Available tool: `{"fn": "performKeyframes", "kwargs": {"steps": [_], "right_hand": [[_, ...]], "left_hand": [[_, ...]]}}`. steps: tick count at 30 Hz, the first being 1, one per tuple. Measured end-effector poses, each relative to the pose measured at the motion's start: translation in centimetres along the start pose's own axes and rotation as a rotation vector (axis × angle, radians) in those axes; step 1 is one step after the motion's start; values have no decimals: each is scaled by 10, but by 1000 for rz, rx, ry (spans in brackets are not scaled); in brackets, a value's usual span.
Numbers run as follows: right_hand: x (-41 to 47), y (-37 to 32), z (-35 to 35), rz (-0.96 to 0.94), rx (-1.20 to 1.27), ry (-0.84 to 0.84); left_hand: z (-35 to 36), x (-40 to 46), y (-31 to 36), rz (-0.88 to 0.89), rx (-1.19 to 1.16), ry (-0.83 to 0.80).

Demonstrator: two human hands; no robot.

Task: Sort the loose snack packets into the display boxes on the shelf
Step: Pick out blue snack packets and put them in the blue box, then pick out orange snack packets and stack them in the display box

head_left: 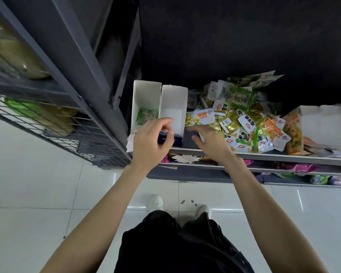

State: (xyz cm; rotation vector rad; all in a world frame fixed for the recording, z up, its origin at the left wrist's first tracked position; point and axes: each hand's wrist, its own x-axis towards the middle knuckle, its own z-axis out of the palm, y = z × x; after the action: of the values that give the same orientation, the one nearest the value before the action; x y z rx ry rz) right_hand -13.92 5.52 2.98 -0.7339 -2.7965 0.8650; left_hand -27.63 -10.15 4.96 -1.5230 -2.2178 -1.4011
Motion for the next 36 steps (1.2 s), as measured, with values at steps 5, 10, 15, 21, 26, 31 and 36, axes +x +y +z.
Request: {"fn": "performKeyframes", "kwargs": {"steps": [5,10,15,21,26,31,36], "right_hand": [[-41,74,-23,146,0,217],[-57,155,-39,285,-74,198],[-37,206,-52,342,-246,-30],[-30,235,-49,254,-356,-288],[-41,244,-53,176,-385,-288],[-46,234,-76,203,-37,-134],[-61,183,-112,589,846,115]], "left_hand": [[64,11,59,92,-148,-127],[168,17,61,-323,-9,-434],[238,23,48,-474,157,-502],[284,45,49,-557,267,-421],[297,52,49,-789,167,-397],[254,39,84,-762,98,-247],[208,11,139,-195,147,33]]}}
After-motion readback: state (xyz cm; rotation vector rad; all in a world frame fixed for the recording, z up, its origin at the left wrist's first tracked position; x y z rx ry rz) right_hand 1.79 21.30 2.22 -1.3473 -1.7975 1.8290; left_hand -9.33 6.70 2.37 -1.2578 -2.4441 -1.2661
